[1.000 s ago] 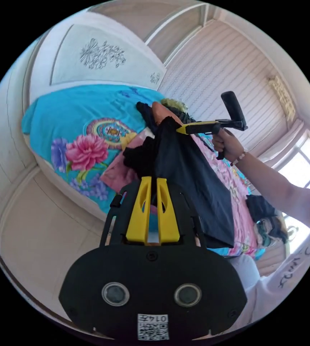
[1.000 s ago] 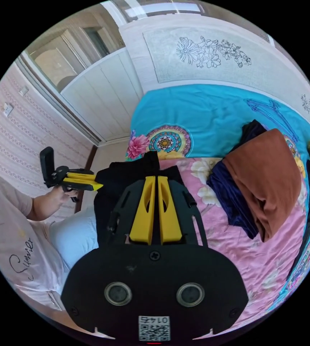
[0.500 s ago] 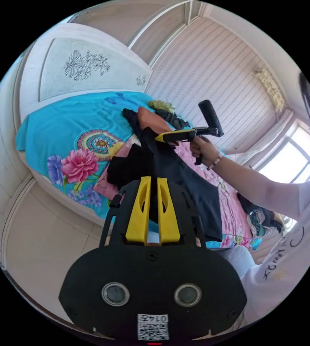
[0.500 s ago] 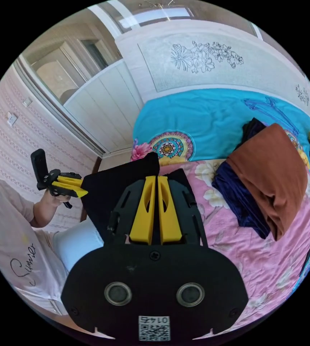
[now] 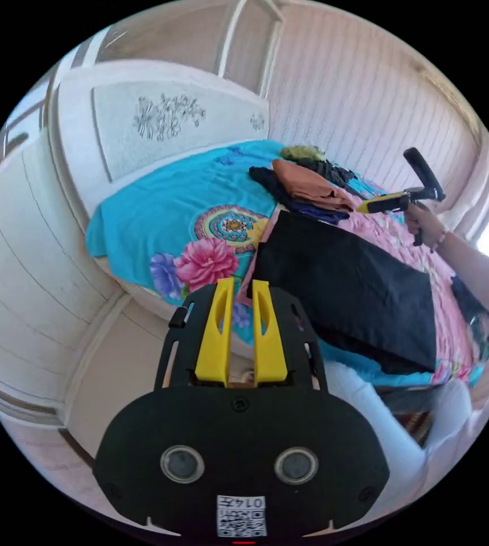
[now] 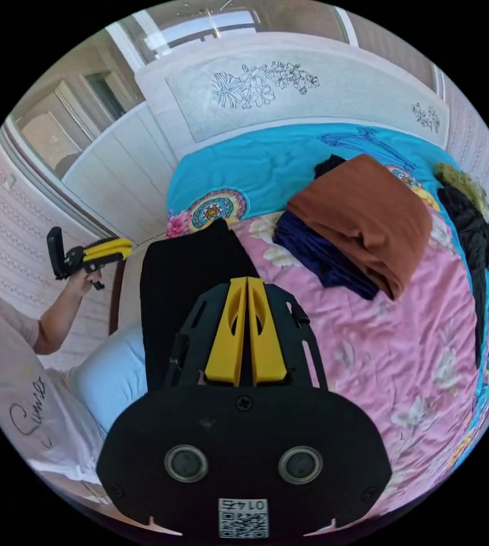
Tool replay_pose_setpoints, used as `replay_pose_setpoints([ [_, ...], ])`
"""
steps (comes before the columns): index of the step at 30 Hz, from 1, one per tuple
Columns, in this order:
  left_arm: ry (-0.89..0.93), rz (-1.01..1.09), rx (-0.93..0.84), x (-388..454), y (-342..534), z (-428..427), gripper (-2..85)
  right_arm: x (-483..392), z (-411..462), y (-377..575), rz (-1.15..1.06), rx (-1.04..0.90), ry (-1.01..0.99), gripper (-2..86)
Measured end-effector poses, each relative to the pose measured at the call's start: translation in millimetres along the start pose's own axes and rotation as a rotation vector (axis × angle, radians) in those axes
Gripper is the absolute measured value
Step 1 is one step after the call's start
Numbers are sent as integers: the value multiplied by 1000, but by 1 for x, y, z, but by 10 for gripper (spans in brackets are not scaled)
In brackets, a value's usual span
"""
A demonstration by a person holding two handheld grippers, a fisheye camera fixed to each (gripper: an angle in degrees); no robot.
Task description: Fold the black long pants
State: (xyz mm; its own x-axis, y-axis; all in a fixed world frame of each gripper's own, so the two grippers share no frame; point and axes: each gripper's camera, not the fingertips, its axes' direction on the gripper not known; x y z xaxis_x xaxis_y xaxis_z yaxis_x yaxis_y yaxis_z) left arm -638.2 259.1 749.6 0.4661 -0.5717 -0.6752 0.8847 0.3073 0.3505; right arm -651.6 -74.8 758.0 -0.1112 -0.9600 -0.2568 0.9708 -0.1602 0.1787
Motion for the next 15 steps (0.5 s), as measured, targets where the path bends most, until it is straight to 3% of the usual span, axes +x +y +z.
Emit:
replay_pose_setpoints([
  [5, 296, 462, 43, 122, 11, -4, -2, -16, 0, 65, 2, -71, 37, -5],
  [8, 473, 638, -50, 213, 11, 30, -8, -22, 24, 62, -8, -166, 40, -7],
  [12, 287, 961, -266, 306, 36, 103, -10, -14, 74, 57, -6, -371, 125, -9],
  [15, 234, 1101, -214, 331, 52, 118, -10, -8, 73, 60, 22, -411, 112, -9],
])
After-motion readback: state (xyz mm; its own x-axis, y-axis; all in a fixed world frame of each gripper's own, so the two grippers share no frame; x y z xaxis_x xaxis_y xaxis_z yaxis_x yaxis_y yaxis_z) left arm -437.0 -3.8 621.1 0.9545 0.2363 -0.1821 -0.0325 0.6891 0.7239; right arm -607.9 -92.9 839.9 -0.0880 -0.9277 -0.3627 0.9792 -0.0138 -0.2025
